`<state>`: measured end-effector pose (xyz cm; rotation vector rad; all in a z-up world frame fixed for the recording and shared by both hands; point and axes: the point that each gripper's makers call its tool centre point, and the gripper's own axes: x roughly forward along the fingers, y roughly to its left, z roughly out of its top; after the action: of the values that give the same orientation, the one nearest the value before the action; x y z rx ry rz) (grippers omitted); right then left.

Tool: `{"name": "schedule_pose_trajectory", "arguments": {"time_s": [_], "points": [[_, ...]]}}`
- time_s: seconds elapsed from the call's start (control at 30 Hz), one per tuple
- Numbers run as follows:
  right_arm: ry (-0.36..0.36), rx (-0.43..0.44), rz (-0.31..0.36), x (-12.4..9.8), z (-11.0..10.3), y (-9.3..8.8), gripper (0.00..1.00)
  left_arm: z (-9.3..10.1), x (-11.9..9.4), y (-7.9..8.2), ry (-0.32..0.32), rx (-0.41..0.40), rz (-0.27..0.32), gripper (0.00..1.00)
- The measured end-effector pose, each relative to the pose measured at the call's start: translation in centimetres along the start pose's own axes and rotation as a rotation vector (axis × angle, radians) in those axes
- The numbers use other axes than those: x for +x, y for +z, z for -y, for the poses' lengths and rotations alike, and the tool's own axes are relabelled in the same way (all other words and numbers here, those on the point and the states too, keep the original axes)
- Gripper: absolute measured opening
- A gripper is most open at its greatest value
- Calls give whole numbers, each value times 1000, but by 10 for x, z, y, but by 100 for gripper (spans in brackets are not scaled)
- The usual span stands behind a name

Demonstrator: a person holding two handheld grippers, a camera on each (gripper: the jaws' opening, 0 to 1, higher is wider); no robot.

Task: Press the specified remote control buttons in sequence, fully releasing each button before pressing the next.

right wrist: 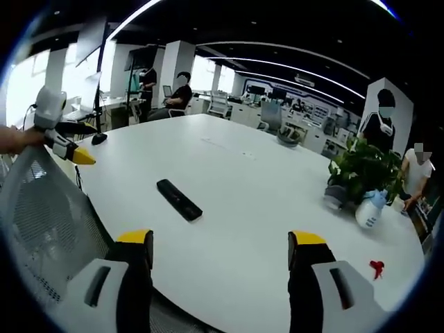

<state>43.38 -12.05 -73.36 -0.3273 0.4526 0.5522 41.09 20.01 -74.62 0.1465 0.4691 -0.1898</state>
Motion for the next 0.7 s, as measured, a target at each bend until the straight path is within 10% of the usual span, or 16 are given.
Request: {"name": "schedule_pose_trajectory", "arguments": {"time_s": [0.7], "points": [[12,-12,-5,3,2,-4,79,13,1,-7,-12,89,-64,100]]}}
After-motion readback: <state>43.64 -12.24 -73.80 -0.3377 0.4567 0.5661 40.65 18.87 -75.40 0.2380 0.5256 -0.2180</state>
